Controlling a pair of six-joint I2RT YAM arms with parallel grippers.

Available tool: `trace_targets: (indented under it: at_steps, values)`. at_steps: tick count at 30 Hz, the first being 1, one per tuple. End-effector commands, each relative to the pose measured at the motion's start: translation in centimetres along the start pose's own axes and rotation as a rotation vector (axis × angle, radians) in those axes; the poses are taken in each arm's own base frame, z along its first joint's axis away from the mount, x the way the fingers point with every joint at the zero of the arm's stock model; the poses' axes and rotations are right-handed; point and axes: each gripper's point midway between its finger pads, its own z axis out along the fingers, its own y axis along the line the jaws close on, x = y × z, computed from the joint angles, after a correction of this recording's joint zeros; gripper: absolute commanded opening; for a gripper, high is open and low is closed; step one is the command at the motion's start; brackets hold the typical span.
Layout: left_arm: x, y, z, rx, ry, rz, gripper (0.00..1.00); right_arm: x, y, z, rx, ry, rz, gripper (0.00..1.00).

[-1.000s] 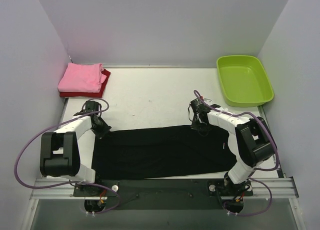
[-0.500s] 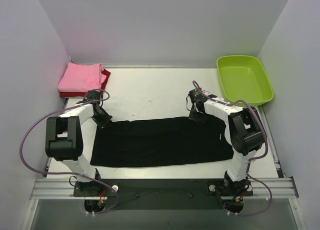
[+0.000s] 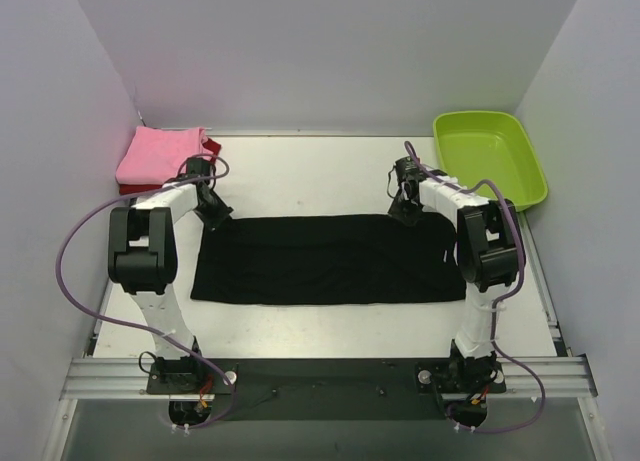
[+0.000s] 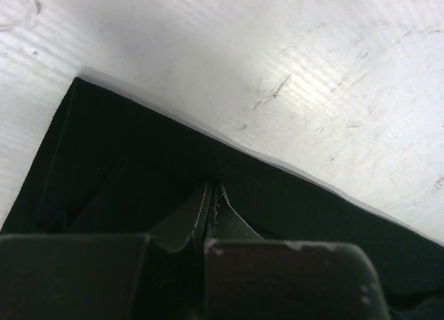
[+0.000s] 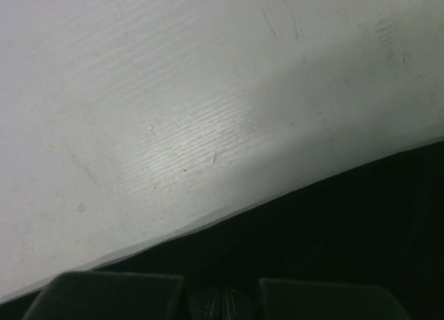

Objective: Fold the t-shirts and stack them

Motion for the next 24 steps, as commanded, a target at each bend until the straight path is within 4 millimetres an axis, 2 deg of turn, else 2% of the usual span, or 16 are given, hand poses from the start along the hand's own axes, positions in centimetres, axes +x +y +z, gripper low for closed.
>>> trace_targets:
  at_steps: [1, 4, 5, 6, 7, 8, 9, 10, 11, 12, 13, 16, 21, 24]
  values:
    - [-2.0, -1.4, -0.4, 0.013, -0.055, 0.028, 0.0, -0.3, -1.9, 0.2, 0.087, 0.016, -0.03, 0.0]
    - [-2.7, -2.8, -2.9, 0.073, -0.09, 0.039, 0.01, -1.1, -1.2, -1.4, 0.052, -0.017, -0.033, 0.0]
    - [-3.0, -3.2, -3.7, 0.087, -0.102, 0.042, 0.08, -1.4, -1.0, -1.9, 0.047, -0.032, -0.035, 0.01]
    - [-3.3, -3.6, -4.6, 0.103, -0.116, 0.045, 0.27, -1.7, -0.9, -2.5, 0.042, -0.048, -0.036, 0.08]
    - [-3.8, -4.3, -6.2, 0.128, -0.141, 0.054, 0.35, -2.3, -0.6, -3.6, 0.024, -0.072, -0.035, 0.21]
    - [-4.1, -4.7, -7.2, 0.142, -0.155, 0.062, 0.43, -2.4, -0.5, -4.3, 0.021, -0.083, -0.041, 0.3]
    - [-4.4, -5.0, -8.2, 0.154, -0.167, 0.066, 0.56, -2.8, -0.3, -5.2, 0.013, -0.102, -0.04, 0.39]
    - [-4.4, -5.1, -9.6, 0.161, -0.178, 0.075, 0.61, -3.4, -0.1, -6.6, 0.002, -0.135, -0.037, 0.51]
    - [-4.8, -5.6, -10.9, 0.177, -0.196, 0.083, 0.63, -3.6, -0.1, -7.2, -0.003, -0.145, -0.041, 0.54]
    - [-4.8, -5.6, -11.6, 0.182, -0.204, 0.089, 0.74, -3.5, 0.1, -8.0, -0.013, -0.152, -0.047, 0.56]
    - [-4.7, -5.5, -12.7, 0.189, -0.214, 0.102, 0.77, -3.7, 0.2, -9.2, -0.025, -0.176, -0.049, 0.59]
    - [-3.9, -4.3, -13.5, 0.161, -0.208, 0.122, 0.77, -3.1, 0.3, -11.2, -0.038, -0.21, -0.075, 0.6]
    - [-2.8, -1.8, -12.4, 0.069, -0.167, 0.173, 0.77, -0.9, 0.3, -13.0, -0.069, -0.221, -0.102, 0.58]
    - [-2.8, -0.2, -10.4, -0.018, -0.148, 0.193, 0.77, 0.6, 0.2, -13.2, -0.076, -0.222, -0.121, 0.57]
